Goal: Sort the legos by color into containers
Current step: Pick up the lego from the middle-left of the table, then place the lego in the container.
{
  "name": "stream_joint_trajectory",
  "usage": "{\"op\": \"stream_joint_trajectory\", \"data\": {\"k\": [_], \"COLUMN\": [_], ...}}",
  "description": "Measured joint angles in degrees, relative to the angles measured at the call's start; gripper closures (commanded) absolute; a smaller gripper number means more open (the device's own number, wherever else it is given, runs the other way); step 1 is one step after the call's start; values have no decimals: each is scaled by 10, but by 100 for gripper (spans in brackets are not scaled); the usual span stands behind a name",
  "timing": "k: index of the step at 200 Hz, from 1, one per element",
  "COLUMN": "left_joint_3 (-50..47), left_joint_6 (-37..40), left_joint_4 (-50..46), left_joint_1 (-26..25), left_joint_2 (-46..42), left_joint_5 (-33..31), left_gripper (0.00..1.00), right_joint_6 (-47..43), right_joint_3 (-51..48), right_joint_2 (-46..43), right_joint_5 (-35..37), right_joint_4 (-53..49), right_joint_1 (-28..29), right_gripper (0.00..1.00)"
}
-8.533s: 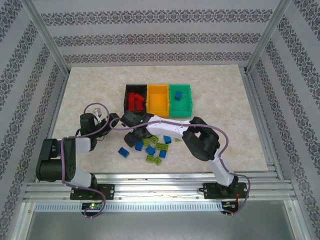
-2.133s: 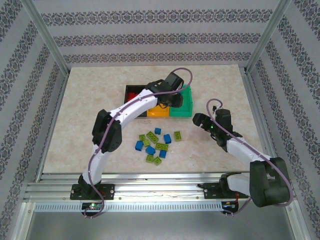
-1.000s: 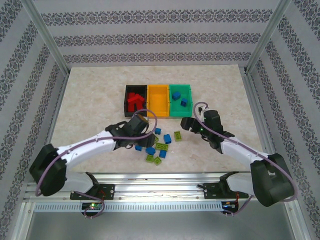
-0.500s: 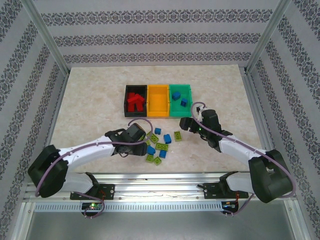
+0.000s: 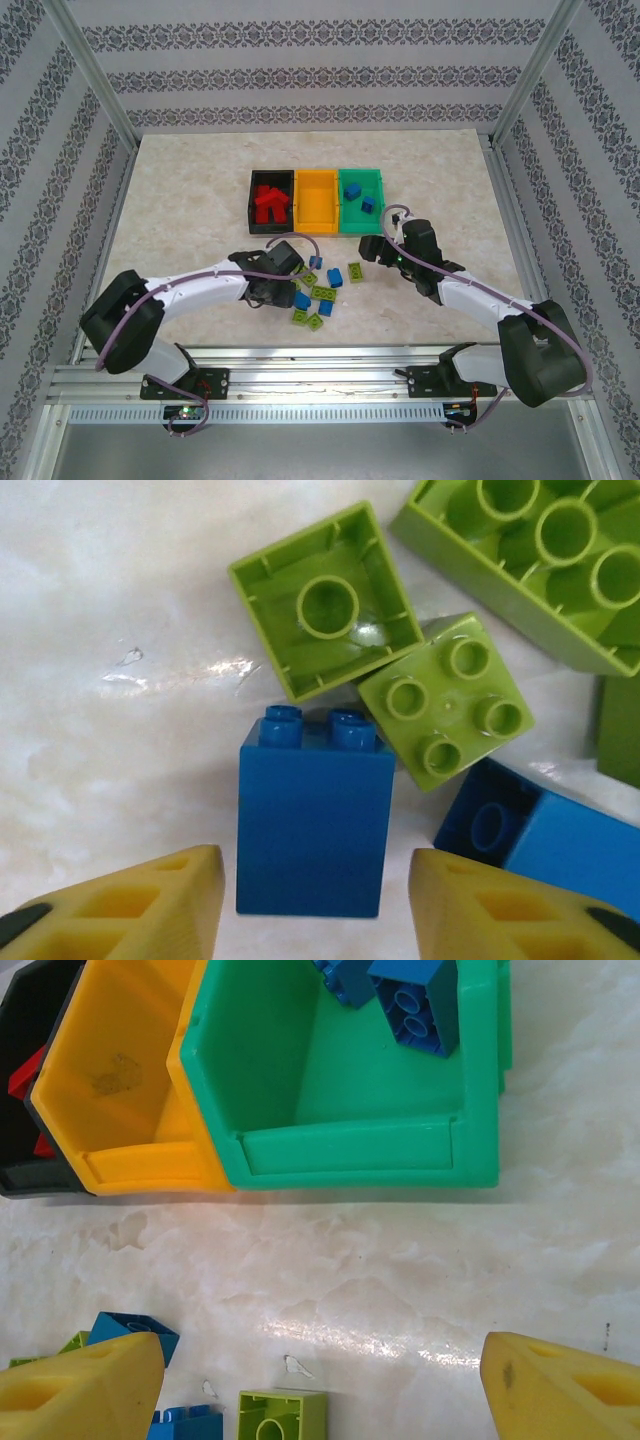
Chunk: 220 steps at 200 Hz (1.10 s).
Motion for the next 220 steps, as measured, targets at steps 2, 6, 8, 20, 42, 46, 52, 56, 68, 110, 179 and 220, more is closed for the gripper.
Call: {"op": "stream_joint_trajectory", "data": {"k": [2,6,8,20,42,46,52,56,68,110,179,220], "left_joint_3": [1,4,5,16,33,35,37,38,38,38,50,145], "left_joint_6": [2,4,4,9,13,13,14,15,15,15,15,24], "left_joint_4": [-1,-3,-4,-13,-16,-16,-16,-16,-16,-28,-19,16], "left_joint_1": [0,0,0,0,0,0,0,0,0,0,0,0], "left_joint_2": [3,10,13,31,48,49,50,51,51,24,-97,-36], "left_joint_5": [0,-1,-2,-4,-5,-4,-5,-5,-6,-14,-14,3], "left_gripper": [53,54,54,56,65,66,67,68,71,73,73,73], "right_joint_6": [0,0,0,0,0,0,0,0,0,0,7,35], "right_joint_3": [0,0,0,0,0,0,0,0,0,3,4,2], "right_joint_2": [0,0,0,0,0,0,0,0,0,0,14,36], "right_joint_5": [0,0,0,0,0,1,2,2,2,2,-13,-50], "right_joint_4": [0,0,0,0,-1,-1,-1,-1,-1,-1,5,26], "right_joint_1": [0,0,0,0,0,0,1,3,3,3,-20,-74], "right_gripper": [17,17,17,17,17,17,17,17,17,17,17,17]}}
